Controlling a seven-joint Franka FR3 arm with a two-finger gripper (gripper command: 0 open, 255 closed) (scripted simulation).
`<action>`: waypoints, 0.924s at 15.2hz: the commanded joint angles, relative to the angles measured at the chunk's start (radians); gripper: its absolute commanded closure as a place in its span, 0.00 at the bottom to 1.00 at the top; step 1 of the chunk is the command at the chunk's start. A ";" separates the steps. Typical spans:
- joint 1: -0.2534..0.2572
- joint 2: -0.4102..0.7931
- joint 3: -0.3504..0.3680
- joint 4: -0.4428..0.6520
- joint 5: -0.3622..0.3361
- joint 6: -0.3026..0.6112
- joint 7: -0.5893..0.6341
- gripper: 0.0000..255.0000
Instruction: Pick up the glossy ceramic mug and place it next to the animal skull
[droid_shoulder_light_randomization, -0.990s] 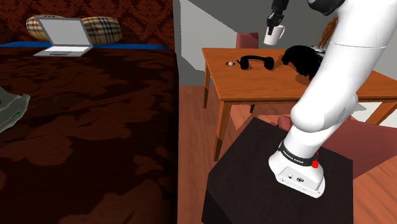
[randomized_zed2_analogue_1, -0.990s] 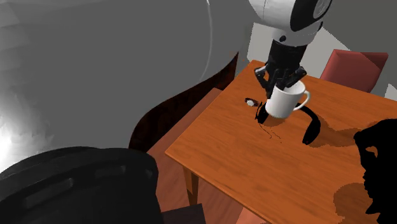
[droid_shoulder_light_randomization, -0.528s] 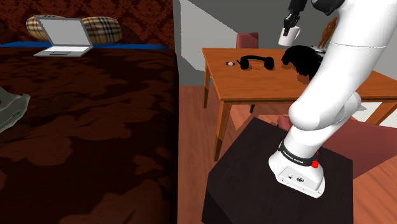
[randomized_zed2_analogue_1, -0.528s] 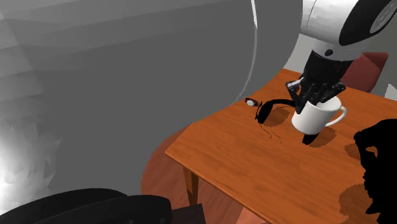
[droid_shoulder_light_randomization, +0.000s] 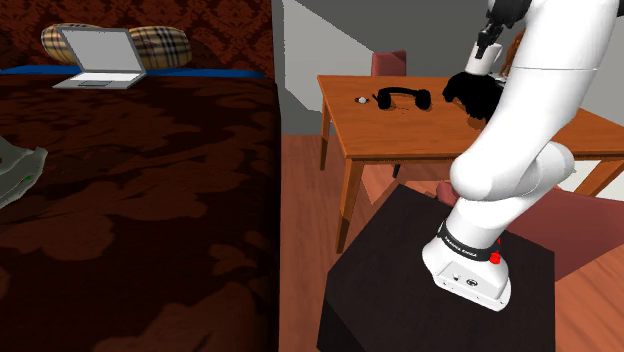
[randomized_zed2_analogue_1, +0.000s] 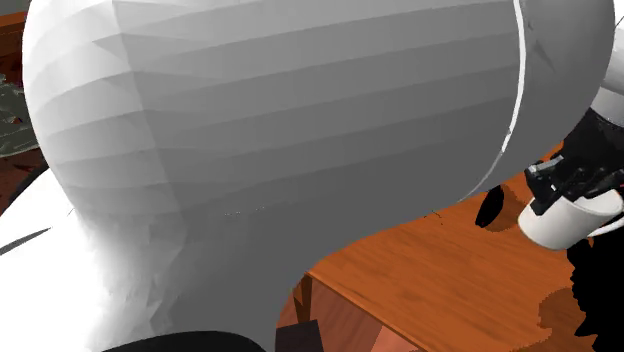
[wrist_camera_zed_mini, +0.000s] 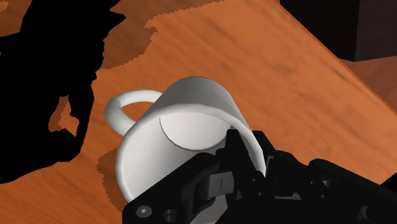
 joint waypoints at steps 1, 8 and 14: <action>-0.041 0.029 -0.014 0.026 0.025 -0.007 -0.054 1.00; -0.165 0.123 -0.037 0.103 0.102 -0.022 -0.188 1.00; -0.143 0.107 -0.036 0.001 0.092 0.067 -0.189 1.00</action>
